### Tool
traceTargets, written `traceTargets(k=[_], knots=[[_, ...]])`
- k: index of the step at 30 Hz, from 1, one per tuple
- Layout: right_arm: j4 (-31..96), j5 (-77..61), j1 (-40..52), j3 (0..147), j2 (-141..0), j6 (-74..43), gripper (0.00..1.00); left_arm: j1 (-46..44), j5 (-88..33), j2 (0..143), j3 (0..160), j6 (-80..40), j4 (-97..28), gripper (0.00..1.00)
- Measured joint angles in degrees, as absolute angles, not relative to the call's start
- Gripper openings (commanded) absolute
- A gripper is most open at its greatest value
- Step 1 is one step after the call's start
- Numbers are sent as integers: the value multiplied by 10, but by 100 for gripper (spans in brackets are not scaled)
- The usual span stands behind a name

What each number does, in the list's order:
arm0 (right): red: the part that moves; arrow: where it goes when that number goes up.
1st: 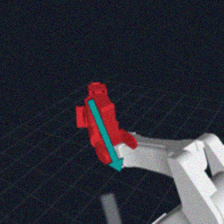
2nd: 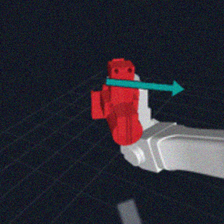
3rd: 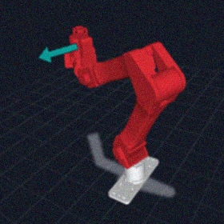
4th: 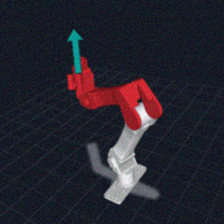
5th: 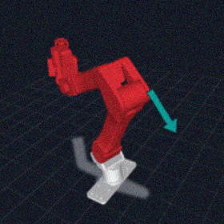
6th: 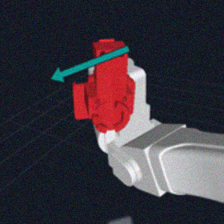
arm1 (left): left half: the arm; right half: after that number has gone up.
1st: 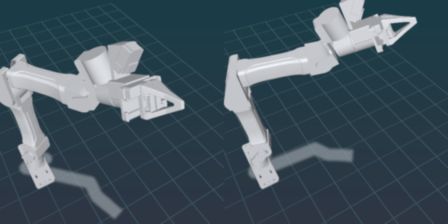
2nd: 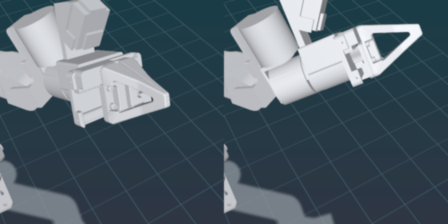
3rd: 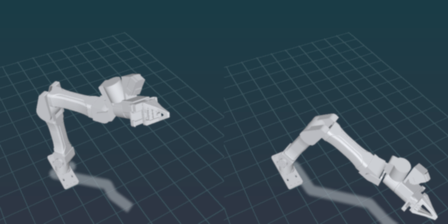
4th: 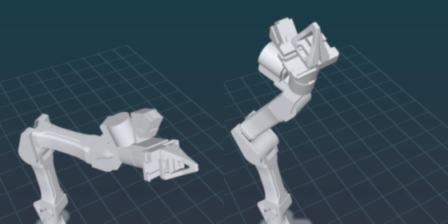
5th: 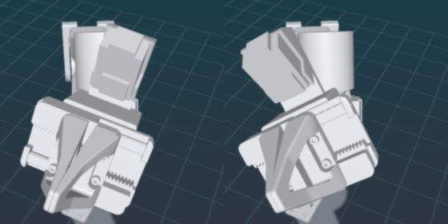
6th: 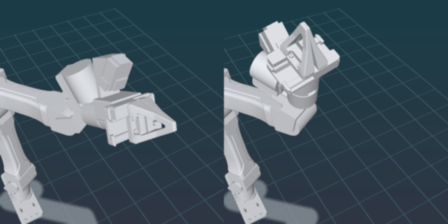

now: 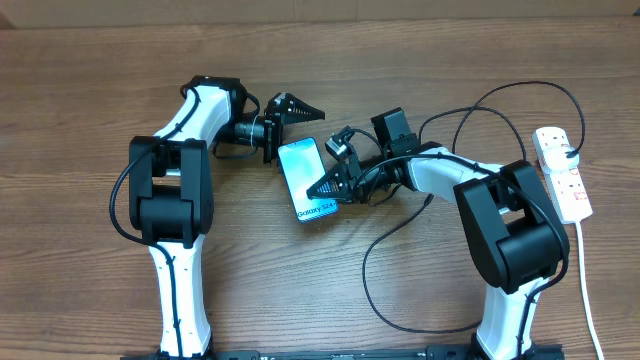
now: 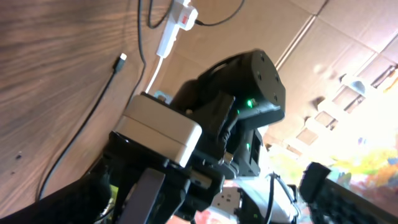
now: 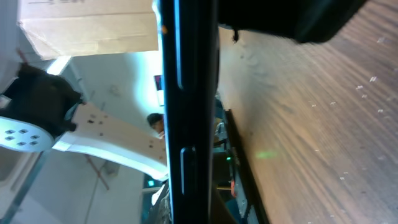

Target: Plug charger to phone and switch on socket

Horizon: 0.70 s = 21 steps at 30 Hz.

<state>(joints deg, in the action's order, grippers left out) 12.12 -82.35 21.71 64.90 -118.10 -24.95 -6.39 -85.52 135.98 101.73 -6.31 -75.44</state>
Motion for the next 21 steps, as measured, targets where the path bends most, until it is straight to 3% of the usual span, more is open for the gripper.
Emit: traceTargets(k=[9,15,17,21], knots=[[79,-822,214,654,-1181,-298,4,-62,-860,1360,1018,23,-813,72],[15,-809,218,654,-1180,-384,4,-52,-862,1360,1020,48,-811,67],[-1,-806,219,654,-1180,-409,4,-50,-862,1360,1021,56,-810,63],[-24,-806,220,654,-1176,-453,4,-48,-861,1360,1021,69,-808,44]])
